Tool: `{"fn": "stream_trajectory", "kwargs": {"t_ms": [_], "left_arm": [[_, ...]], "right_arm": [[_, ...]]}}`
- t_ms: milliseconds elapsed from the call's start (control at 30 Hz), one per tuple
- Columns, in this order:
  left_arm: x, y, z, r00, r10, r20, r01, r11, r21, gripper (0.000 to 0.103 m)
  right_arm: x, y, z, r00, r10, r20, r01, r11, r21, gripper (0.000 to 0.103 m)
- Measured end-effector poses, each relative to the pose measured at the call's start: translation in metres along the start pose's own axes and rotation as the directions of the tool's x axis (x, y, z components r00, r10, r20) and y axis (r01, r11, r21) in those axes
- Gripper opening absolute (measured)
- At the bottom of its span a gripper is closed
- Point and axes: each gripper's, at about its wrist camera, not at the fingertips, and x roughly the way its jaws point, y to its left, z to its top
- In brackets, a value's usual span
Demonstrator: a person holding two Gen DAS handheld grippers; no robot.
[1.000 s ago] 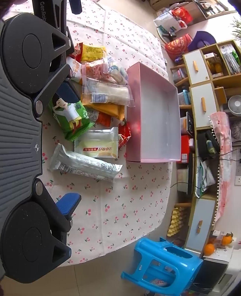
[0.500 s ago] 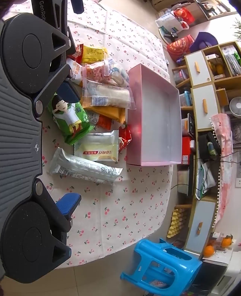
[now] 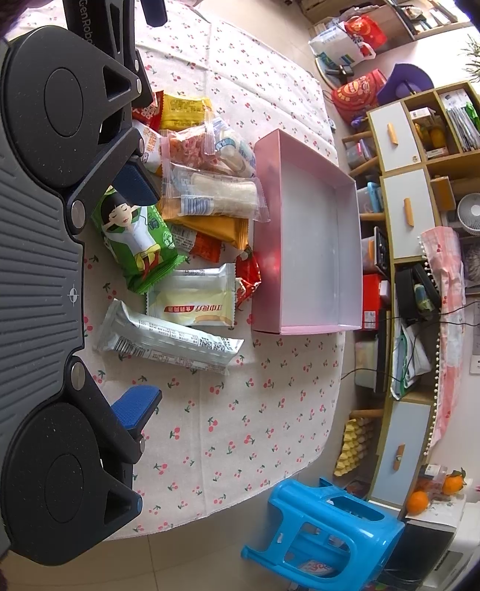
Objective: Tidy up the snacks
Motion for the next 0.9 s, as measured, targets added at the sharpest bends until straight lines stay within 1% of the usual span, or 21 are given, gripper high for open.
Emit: {"fn": "stream_trajectory", "kwargs": {"t_ms": [900], "left_arm": [[-0.0001,0.0018,0.0008,1.0,0.007,0.009,-0.007,1.0,-0.002,0.103]], "right_arm": [[-0.0021,0.0025,0.0019,1.0,0.007,0.002,-0.007,1.0,-0.005,0.103]]}}
